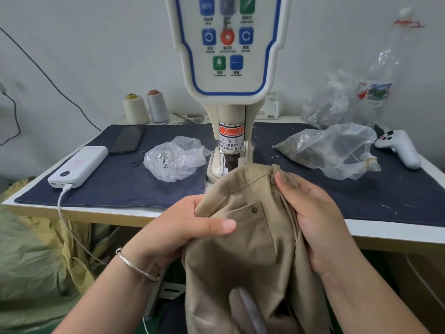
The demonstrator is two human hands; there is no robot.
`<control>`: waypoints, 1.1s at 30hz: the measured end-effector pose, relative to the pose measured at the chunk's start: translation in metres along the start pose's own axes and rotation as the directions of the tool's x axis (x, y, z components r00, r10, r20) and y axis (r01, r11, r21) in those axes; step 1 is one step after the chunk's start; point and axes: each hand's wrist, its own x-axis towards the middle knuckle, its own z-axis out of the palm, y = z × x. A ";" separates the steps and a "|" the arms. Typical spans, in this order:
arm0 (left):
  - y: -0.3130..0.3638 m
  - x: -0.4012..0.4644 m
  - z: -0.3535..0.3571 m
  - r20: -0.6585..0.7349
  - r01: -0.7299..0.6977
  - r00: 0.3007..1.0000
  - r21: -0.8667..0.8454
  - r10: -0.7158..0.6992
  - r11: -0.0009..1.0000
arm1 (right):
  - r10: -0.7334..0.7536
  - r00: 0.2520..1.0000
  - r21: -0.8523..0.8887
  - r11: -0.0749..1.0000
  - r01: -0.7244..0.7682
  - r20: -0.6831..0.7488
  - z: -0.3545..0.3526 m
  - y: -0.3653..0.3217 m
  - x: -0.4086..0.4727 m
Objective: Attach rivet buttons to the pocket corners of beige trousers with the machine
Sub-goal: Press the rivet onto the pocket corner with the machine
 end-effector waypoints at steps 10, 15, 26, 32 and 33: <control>-0.001 -0.017 0.031 -0.089 0.007 0.996 -0.099 -0.016 0.995 | 0.079 0.997 0.222 0.972 -0.077 0.000 0.003 -0.010 -0.028; 0.003 -0.022 0.044 -0.019 -0.022 1.000 -0.171 0.019 0.985 | 0.064 0.998 0.210 0.976 -0.062 -0.001 0.002 -0.016 -0.037; 0.007 -0.044 0.054 -0.029 -0.062 0.998 -0.175 0.058 0.983 | 0.041 0.998 0.160 0.986 -0.047 0.042 0.008 -0.018 -0.055; 0.005 -0.052 0.045 0.028 -0.033 0.999 -0.232 0.040 0.972 | 0.054 0.992 0.117 0.991 -0.067 0.111 0.001 -0.027 -0.059; 0.004 -0.053 0.043 0.032 -0.013 0.999 -0.232 0.021 0.973 | 0.054 0.992 0.104 0.992 -0.066 0.116 0.000 -0.029 -0.060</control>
